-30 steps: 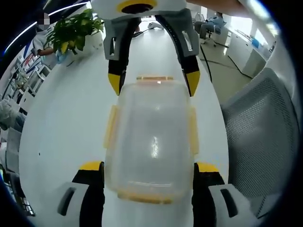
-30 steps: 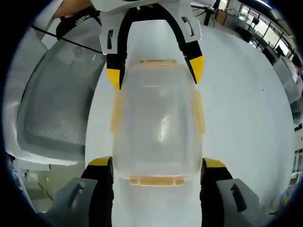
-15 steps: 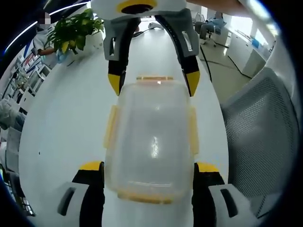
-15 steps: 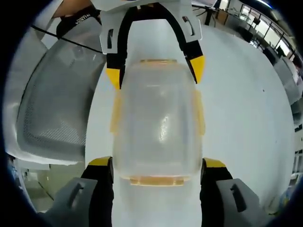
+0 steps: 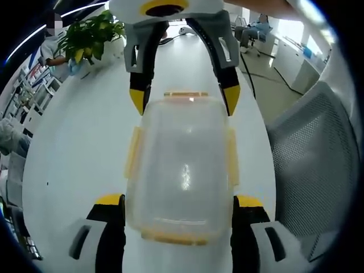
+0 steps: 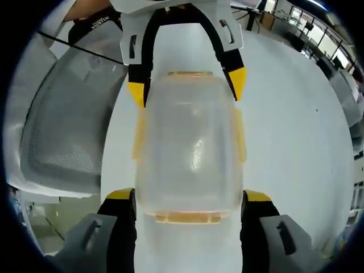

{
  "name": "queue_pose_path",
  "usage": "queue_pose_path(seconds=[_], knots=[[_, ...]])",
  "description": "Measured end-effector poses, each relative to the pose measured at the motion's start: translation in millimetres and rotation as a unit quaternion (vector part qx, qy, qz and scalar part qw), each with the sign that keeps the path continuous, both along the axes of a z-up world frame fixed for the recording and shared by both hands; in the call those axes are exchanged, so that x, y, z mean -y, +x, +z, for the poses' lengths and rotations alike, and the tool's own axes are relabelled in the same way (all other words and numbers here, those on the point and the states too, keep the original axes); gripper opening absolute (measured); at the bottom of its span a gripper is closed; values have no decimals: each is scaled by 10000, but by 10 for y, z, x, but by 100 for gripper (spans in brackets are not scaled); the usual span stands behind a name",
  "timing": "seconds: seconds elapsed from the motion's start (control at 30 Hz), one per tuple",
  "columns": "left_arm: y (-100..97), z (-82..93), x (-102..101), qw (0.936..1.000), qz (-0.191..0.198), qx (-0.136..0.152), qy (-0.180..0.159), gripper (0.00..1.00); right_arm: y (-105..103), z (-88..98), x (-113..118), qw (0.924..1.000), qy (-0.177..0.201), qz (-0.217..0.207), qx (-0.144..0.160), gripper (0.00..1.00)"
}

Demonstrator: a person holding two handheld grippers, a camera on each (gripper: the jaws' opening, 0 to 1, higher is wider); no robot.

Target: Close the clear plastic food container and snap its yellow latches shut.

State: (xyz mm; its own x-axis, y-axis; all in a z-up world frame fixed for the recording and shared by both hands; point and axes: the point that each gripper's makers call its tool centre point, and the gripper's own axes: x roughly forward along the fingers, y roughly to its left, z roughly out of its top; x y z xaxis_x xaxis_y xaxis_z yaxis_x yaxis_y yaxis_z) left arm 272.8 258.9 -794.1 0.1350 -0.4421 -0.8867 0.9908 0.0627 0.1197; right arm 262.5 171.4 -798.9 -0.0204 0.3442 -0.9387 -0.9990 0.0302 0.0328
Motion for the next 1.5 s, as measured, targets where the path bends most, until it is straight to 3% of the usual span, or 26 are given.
queue_pose_path(seconds=[0.73,1.5], knots=[[252,-8,-28,10000,-48,-16,80,74,258,0,-38,10000,8,-13,2,72],[705,-21,-73,9999,-25,-35,123,74,698,0,-80,10000,10,2,9,72]])
